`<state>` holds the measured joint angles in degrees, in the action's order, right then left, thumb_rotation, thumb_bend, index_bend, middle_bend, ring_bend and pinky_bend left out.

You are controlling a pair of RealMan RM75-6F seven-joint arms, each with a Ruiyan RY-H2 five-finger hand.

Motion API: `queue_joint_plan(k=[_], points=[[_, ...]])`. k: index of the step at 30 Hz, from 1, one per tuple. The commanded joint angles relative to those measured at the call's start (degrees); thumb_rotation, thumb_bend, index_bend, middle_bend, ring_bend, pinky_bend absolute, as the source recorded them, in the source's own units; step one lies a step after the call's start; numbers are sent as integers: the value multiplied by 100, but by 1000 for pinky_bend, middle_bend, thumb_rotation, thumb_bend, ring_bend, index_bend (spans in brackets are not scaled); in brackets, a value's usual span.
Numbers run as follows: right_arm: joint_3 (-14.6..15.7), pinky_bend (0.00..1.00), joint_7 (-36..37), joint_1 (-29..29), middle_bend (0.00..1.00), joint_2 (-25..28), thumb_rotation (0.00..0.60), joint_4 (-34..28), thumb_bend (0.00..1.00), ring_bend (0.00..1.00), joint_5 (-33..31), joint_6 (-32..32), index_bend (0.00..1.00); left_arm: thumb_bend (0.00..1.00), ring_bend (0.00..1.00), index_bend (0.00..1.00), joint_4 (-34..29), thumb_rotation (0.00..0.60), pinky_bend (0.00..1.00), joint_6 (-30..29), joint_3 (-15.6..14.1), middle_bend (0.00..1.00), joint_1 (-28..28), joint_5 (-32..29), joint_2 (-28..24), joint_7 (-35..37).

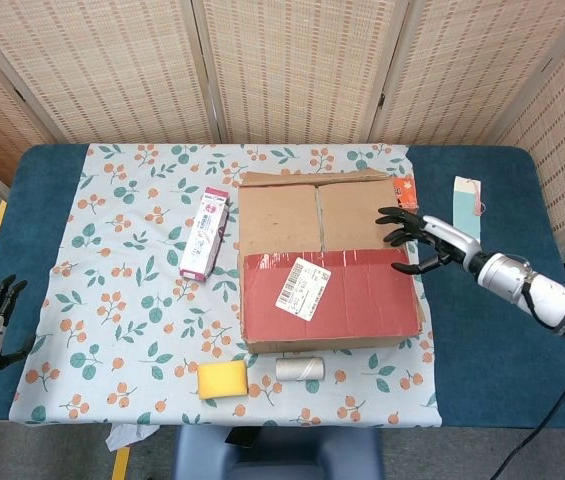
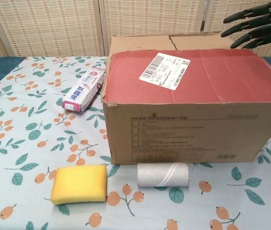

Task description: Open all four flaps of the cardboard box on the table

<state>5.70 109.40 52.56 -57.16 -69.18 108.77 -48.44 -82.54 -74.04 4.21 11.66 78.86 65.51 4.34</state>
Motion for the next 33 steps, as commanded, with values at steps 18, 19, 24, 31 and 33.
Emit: queue_joint_plan(k=[18, 19, 24, 31, 33], points=[[724, 304, 255, 144, 104, 160, 600, -40, 351, 220, -142, -768, 55, 429, 0, 0, 12, 600, 0, 31, 23, 0, 6, -84, 28, -86], [749, 304, 230, 135, 103, 217, 600, -90, 351, 219, -144, -808, 55, 429, 0, 0, 10, 600, 0, 30, 23, 0, 7, -86, 32, -102], [837, 304, -47, 17, 96, 627, 600, -531, 351, 219, -167, -1137, 55, 428, 0, 0, -13, 600, 0, -11, 18, 0, 5, -72, 59, -235], [1005, 304, -697, -276, 89, 1480, 600, -1477, 351, 217, -6, -1734, 55, 429, 0, 0, -51, 600, 0, -58, 28, 0, -15, -118, 91, -390], [1066, 304, -976, -386, 77, 1750, 600, -1826, 351, 210, 73, -1881, 55, 428, 0, 0, -61, 600, 0, -86, 39, 0, -24, -126, 94, -413]])
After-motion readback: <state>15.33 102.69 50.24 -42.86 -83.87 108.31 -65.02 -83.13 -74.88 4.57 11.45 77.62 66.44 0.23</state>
